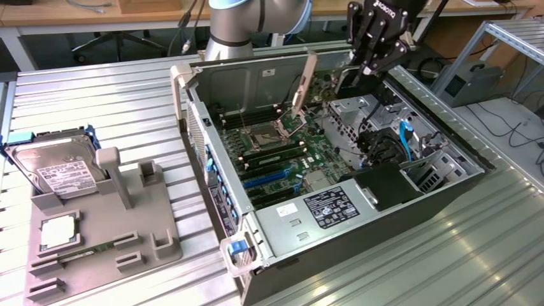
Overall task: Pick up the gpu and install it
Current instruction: 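Insert the gpu into the slot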
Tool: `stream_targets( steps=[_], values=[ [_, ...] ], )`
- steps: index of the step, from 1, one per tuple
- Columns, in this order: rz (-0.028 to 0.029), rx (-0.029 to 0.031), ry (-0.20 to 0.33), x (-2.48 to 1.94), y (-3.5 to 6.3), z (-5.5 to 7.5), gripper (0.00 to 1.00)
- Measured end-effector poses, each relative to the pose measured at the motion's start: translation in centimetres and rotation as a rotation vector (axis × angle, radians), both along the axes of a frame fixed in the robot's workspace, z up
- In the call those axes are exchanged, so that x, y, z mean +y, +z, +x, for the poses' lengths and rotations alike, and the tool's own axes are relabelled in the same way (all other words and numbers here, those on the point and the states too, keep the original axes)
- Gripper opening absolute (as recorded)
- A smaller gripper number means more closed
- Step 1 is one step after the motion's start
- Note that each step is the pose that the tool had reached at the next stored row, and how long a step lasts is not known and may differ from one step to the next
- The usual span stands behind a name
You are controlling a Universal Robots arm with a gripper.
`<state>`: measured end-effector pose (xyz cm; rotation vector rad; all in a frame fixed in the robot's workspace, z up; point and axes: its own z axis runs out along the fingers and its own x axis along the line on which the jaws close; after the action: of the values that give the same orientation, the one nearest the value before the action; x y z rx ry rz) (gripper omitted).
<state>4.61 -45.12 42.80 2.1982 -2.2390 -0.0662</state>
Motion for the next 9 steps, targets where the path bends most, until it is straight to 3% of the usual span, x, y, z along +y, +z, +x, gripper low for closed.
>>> stream_targets(
  steps=[9],
  values=[
    [0.0001,-0.0007,0.012,0.00,-1.59,-2.6,0.27]
  ],
)
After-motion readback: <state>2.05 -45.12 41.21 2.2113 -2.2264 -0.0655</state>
